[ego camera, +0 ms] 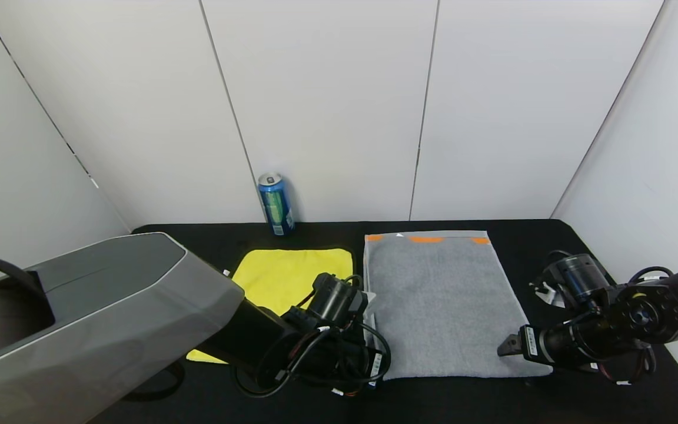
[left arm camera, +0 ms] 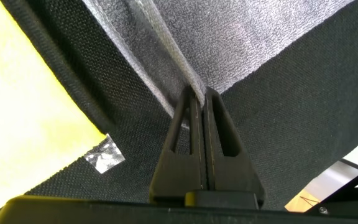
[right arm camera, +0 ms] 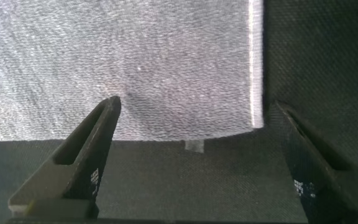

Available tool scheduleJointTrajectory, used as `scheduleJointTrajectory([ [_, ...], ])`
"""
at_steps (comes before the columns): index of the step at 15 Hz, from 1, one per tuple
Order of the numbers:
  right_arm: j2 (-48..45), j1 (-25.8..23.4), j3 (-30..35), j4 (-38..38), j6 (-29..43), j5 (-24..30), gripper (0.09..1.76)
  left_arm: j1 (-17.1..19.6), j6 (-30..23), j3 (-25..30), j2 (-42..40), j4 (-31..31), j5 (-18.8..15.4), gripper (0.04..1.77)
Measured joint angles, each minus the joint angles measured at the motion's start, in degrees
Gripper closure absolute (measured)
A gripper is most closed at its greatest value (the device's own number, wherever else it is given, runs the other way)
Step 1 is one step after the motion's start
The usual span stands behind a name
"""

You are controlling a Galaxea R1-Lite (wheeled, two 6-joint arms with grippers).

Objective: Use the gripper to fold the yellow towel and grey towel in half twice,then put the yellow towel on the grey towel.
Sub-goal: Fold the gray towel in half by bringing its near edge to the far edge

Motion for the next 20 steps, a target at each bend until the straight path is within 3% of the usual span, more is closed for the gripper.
scheduleJointTrajectory([
  [4, -0.09, 0.09, 0.16, -0.09, 0.01, 0.18, 0.14, 0.0, -0.02, 0.0, 0.0, 0.0, 0.0, 1.71],
  [5, -0.17, 0.11, 0.22, -0.09, 0.0, 0.38, 0.21, 0.0, 0.0, 0.0, 0.0, -0.02, -0.01, 1.71],
  [8, -0.33, 0.13, 0.24, -0.06, 0.01, 0.33, 0.7, 0.0, -0.02, -0.04, 0.0, 0.0, 0.0, 1.71],
  [12, -0.37, 0.11, 0.2, -0.06, 0.04, 0.32, 1.2, 0.0, 0.0, -0.02, 0.0, -0.02, 0.0, 1.71],
  [13, -0.37, 0.02, 0.16, -0.06, 0.17, 0.33, 1.72, 0.0, 0.0, 0.0, 0.02, -0.02, -0.01, 1.71],
  [20, -0.61, -0.89, 0.05, 0.0, 0.44, 0.49, 1.73, 0.0, 0.0, -0.09, 0.46, -0.13, -0.01, 1.71],
])
